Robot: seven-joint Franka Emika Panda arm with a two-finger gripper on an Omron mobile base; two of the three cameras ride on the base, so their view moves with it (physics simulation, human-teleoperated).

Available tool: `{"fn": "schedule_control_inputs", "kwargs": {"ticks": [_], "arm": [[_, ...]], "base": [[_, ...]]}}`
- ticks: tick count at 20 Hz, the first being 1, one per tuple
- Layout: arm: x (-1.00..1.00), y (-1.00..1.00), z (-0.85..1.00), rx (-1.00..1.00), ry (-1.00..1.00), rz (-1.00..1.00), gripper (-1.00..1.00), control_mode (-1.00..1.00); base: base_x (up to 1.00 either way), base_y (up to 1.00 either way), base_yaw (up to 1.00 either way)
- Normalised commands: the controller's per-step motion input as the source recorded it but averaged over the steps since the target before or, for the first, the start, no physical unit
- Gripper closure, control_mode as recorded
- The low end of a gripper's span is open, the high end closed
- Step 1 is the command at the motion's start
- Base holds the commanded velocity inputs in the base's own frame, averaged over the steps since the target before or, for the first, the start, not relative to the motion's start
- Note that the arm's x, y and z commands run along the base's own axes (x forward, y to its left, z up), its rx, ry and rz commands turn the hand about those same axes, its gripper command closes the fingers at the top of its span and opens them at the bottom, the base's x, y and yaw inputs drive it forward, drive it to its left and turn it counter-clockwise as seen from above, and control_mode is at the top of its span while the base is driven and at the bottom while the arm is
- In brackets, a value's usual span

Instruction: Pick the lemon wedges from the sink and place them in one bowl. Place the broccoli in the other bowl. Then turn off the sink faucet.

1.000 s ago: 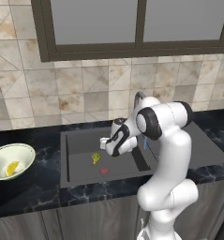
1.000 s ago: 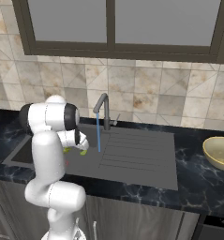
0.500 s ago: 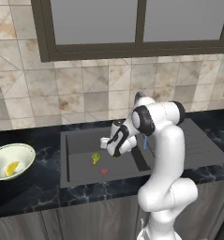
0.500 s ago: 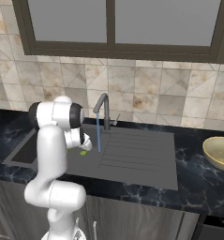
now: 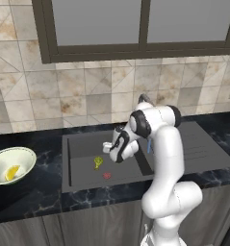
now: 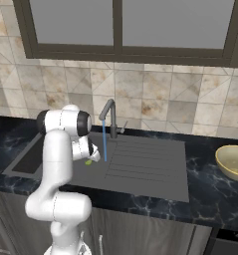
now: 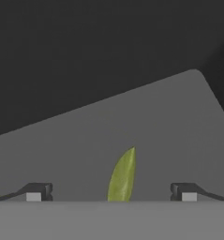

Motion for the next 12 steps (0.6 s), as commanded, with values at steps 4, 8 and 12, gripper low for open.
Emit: {"fn": "schedule_control_inputs", "kwargs": {"ticks": [4,8,12], "arm": [[0.17,0.0,-0.28,0.0,0.0,-0.03,-1.0,-1.0],[0.05,-0.02,-0.22,0.0,0.0,-0.02,-1.0,-1.0],[0.06,-0.01,-0.23,0.0,0.0,-0.01,-1.0,-1.0]], "base": [[0.0,0.0,0.0],[0.0,0.0,0.0],[0.0,0.0,0.0]]}}
